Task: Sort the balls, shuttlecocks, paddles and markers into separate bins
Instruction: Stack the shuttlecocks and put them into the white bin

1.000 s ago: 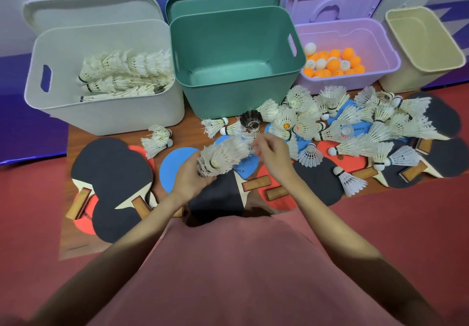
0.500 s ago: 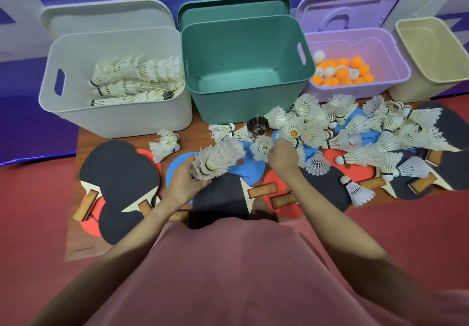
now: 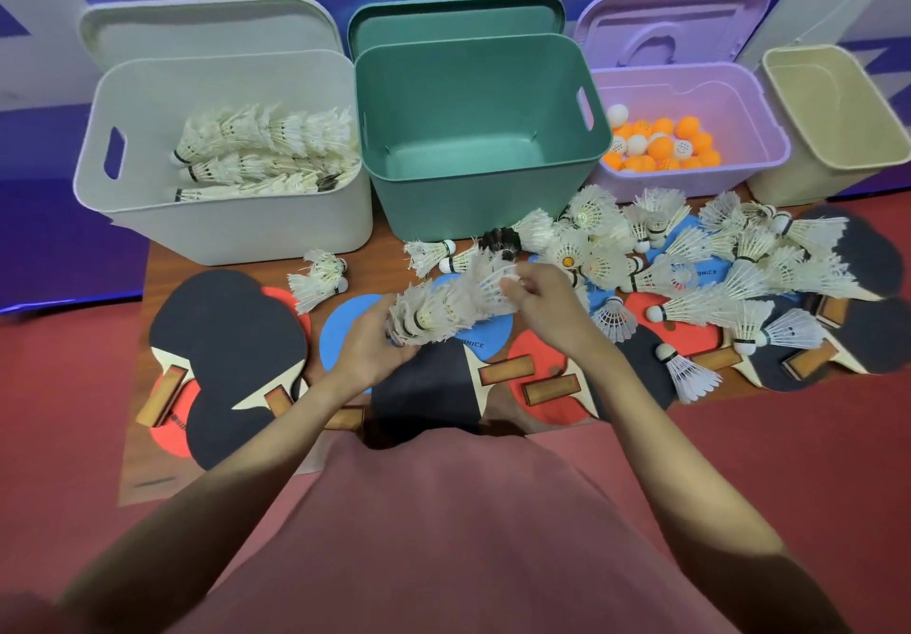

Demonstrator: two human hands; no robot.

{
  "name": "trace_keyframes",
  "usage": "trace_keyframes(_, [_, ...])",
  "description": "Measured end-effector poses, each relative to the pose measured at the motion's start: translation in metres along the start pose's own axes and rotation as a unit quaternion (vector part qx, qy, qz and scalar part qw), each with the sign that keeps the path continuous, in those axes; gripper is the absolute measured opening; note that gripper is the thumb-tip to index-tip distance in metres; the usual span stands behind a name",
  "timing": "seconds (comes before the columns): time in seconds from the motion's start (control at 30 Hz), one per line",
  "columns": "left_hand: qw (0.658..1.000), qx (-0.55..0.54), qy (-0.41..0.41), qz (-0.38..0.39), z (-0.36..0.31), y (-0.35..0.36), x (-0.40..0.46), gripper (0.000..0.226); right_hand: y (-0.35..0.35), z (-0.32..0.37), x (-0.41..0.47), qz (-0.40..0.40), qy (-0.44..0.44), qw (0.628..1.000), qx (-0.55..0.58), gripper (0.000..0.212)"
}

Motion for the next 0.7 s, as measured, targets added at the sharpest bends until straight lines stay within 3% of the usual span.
trace_keyframes(0.1, [1.000,0.004,0.002,0.018,-0.005,0.005,0.002,0.045,0.010,0.009,-0.002,0.000,0.009,0.999,-0.035,0.040])
trace_keyframes(0.37, [0.996,-0.083,-0.005,0.023,-0.012,0.008,0.005,0.058,0.011,0.035,0.001,-0.036,-0.007,0.998,-0.044,0.028])
trace_keyframes(0.47, [0.996,-0.092,-0.011,0.013,-0.014,0.010,0.009,0.055,0.018,0.040,0.004,-0.053,0.007,0.999,0.007,0.024])
trace_keyframes(0.57, [0.995,-0.093,-0.029,-0.002,-0.010,0.009,0.014,0.055,0.020,0.044,0.009,-0.046,0.034,0.989,0.135,0.022])
trace_keyframes(0.63, [0.993,-0.112,-0.045,-0.015,-0.005,0.006,0.017,0.056,0.014,0.039,0.017,-0.083,0.041,0.978,0.188,0.023])
trace_keyframes(0.7, [0.988,-0.135,-0.064,-0.029,-0.001,0.002,0.019,0.057,0.006,0.025,0.028,-0.141,0.042,0.975,0.168,0.021])
Point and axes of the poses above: each hand's wrist, its own x-axis towards the middle knuckle, its own y-axis out of the palm, z = x × y, the point moved 4 cm from there along x, towards the middle knuckle, and after that the axes turned 5 degrees about -z, right-handed, at the moved point
